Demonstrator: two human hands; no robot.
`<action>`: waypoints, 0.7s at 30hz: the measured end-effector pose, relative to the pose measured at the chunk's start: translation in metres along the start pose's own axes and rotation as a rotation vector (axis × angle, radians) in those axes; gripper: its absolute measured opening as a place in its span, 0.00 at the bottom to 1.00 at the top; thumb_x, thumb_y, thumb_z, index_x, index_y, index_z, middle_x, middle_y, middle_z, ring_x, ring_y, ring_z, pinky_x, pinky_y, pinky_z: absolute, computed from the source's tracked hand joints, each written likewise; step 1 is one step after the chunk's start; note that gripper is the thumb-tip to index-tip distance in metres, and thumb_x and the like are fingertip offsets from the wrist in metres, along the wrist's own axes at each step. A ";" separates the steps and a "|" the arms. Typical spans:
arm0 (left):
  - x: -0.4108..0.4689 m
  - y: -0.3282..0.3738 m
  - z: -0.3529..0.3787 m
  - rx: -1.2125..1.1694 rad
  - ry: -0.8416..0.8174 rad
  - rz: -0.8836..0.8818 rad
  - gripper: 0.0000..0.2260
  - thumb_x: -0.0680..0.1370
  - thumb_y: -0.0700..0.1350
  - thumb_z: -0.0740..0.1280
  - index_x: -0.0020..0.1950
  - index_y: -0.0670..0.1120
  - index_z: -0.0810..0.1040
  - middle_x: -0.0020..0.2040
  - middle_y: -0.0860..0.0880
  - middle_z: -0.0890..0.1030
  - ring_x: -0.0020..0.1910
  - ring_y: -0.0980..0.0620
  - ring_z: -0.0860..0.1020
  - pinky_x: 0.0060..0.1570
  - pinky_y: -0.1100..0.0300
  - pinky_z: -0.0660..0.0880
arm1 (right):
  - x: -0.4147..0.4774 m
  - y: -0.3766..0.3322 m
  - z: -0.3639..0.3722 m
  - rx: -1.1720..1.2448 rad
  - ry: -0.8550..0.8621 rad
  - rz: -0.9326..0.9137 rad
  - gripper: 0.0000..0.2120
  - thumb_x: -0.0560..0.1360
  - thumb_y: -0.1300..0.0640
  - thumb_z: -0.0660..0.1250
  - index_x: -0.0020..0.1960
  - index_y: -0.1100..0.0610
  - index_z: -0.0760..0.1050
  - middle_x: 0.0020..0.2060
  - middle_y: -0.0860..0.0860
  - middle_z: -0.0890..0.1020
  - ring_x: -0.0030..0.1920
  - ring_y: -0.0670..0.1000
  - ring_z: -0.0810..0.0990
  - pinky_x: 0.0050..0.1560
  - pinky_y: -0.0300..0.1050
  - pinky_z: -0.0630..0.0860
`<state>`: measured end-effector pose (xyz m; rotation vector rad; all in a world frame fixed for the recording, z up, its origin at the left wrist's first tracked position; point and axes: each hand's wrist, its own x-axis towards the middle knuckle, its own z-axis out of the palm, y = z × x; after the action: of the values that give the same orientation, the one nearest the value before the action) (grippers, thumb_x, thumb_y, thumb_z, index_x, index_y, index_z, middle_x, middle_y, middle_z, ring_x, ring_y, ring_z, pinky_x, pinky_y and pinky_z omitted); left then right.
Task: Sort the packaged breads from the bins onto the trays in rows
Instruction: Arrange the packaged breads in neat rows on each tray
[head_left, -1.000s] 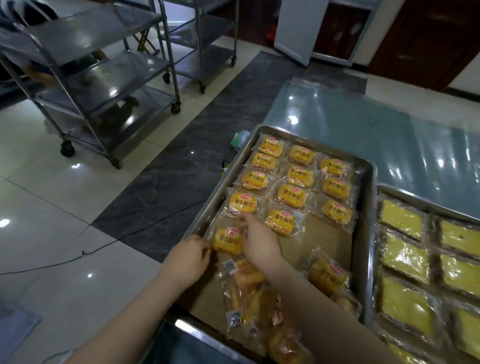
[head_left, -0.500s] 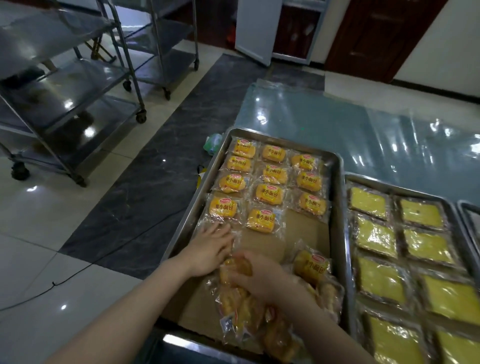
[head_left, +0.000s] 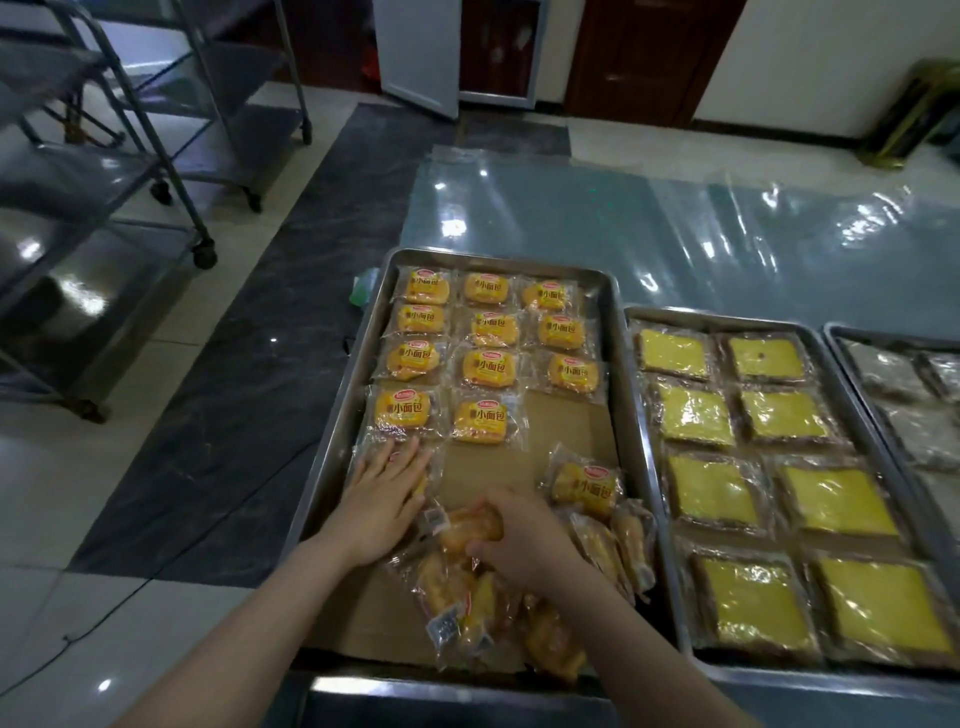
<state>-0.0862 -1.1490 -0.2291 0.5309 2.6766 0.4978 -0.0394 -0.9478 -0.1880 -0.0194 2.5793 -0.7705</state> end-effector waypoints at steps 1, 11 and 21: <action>0.000 -0.002 0.001 0.012 0.012 0.011 0.25 0.82 0.53 0.50 0.74 0.58 0.40 0.75 0.55 0.37 0.72 0.53 0.32 0.71 0.50 0.34 | 0.000 0.001 0.000 0.017 0.039 -0.007 0.15 0.72 0.49 0.70 0.58 0.44 0.73 0.54 0.44 0.72 0.58 0.49 0.71 0.59 0.45 0.69; -0.007 0.007 -0.009 -0.077 0.221 0.070 0.28 0.79 0.53 0.60 0.75 0.56 0.50 0.75 0.57 0.45 0.74 0.55 0.38 0.71 0.52 0.35 | 0.011 -0.007 -0.015 0.649 0.318 0.132 0.15 0.81 0.51 0.56 0.39 0.51 0.74 0.33 0.47 0.78 0.35 0.46 0.76 0.35 0.40 0.70; -0.013 0.055 -0.033 -1.101 0.309 -0.219 0.02 0.75 0.40 0.68 0.45 0.45 0.80 0.41 0.47 0.83 0.41 0.50 0.80 0.42 0.58 0.76 | 0.013 -0.012 -0.022 1.024 0.178 0.150 0.26 0.80 0.37 0.48 0.50 0.52 0.80 0.44 0.52 0.85 0.46 0.51 0.84 0.45 0.50 0.81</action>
<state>-0.0724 -1.1158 -0.1741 -0.1794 2.1697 1.8861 -0.0620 -0.9487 -0.1704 0.5603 2.0008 -1.9750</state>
